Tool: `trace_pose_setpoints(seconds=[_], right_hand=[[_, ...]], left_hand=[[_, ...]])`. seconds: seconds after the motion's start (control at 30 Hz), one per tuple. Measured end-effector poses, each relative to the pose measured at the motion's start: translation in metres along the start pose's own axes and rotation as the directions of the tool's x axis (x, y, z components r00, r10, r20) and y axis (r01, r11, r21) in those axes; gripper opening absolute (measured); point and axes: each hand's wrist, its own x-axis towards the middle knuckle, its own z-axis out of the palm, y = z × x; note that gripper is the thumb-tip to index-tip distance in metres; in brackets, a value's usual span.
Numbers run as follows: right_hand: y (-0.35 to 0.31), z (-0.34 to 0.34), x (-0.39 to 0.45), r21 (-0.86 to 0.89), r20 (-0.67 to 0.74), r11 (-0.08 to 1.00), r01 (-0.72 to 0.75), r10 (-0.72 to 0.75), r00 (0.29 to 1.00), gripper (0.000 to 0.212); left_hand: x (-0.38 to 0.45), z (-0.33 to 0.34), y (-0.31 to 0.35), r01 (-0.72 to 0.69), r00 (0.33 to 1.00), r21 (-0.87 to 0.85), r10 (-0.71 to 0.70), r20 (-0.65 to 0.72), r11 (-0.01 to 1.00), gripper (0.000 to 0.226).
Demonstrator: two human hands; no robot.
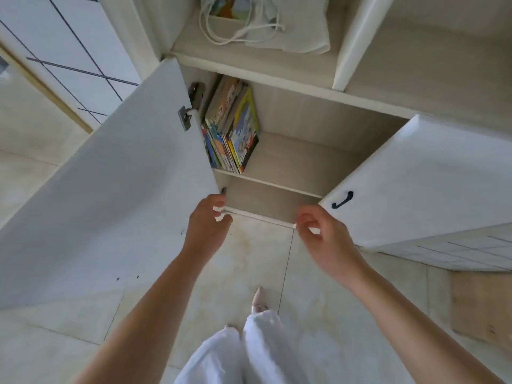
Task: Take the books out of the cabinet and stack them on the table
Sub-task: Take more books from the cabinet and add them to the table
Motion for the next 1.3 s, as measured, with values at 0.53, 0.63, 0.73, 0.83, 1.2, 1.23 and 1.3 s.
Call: trace_pose_setpoints(seconds=[0.53, 0.63, 0.73, 0.83, 1.2, 1.23, 1.3], right_hand=[[-0.012, 0.103, 0.252, 0.185, 0.029, 0.981, -0.055, 0.051, 0.998, 0.024], [-0.029, 0.127, 0.292, 0.206, 0.013, 0.975, -0.083, 0.082, 0.997, 0.037], [-0.039, 0.141, 0.320, 0.250, 0.030, 0.953, -0.173, 0.171, 0.985, 0.046], [-0.045, 0.150, 0.330, 0.285, 0.127, 0.923, -0.258, 0.231, 0.965, 0.078], [-0.043, 0.114, 0.341, 0.032, 0.370, 0.961, -0.274, 0.244, 0.896, 0.065], [-0.042, 0.109, 0.340, 0.029, 0.381, 0.960, -0.280, 0.248, 0.891, 0.062], [-0.041, 0.099, 0.340, 0.030, 0.404, 0.954, -0.297, 0.260, 0.877, 0.056]], left_hand=[[0.187, 0.079, -0.038, -0.153, 0.962, -0.118, 0.120, -0.246, 0.981, 0.065], [0.198, 0.084, -0.051, -0.175, 0.959, -0.153, 0.134, -0.248, 0.973, 0.064], [0.207, 0.087, -0.059, -0.241, 0.954, -0.162, 0.203, -0.219, 0.957, 0.066], [0.212, 0.088, -0.063, -0.243, 0.960, -0.226, 0.201, -0.193, 0.943, 0.067], [0.220, 0.098, -0.062, -0.300, 0.950, -0.201, 0.272, -0.154, 0.932, 0.060], [0.221, 0.100, -0.064, -0.305, 0.949, -0.168, 0.286, -0.128, 0.937, 0.064], [0.226, 0.105, -0.065, -0.311, 0.949, -0.110, 0.302, -0.090, 0.944, 0.068]])
